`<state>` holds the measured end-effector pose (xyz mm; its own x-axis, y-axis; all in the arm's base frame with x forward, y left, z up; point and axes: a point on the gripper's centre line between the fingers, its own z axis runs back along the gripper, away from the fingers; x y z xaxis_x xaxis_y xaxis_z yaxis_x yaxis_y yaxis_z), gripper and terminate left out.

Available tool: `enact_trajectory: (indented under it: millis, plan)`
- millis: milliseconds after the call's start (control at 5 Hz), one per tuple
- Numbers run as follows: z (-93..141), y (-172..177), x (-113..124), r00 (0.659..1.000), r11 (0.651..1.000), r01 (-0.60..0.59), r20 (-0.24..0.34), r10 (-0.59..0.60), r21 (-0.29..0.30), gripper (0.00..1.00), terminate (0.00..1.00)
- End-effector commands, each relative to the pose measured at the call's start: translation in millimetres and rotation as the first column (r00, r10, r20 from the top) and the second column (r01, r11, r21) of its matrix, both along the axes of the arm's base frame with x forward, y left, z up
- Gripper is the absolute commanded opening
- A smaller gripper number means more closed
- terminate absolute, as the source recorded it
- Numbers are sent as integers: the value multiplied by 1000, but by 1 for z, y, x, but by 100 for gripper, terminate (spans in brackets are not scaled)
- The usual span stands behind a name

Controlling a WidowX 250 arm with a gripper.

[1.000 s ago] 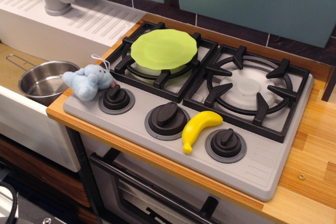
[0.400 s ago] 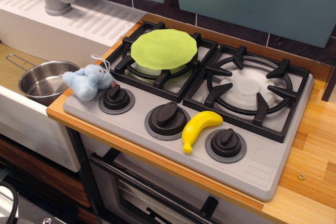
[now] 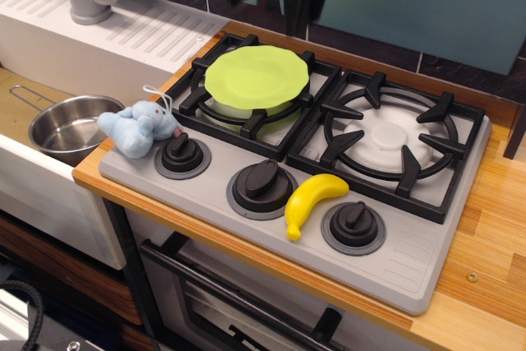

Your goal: End effector reaching banana

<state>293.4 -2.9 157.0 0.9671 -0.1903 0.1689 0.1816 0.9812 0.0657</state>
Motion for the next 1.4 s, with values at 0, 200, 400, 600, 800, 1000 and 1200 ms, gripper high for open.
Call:
enact_trajectory:
  millis: [0, 200, 400, 600, 800, 1000, 1200]
  plan:
    - [-22, -13, -19, 993, 1000, 1, 117, -2, 8, 100, 0]
    - [-38, -21, -29, 987, 1000, -7, 161, 8, -6, 100, 0]
    - [-50, -25, -33, 982, 1000, 1, 187, -1, -1, 100, 0]
    - [-62, -32, -34, 978, 1000, 6, 209, -9, 14, 100, 0]
    - [-71, -41, -34, 974, 1000, 9, 228, -15, 26, 100, 0]
    - [-79, -50, -36, 970, 999, 4, 245, -12, 36, 100, 0]
    - [-86, -61, -42, 967, 999, -12, 253, 3, 33, 100, 0]
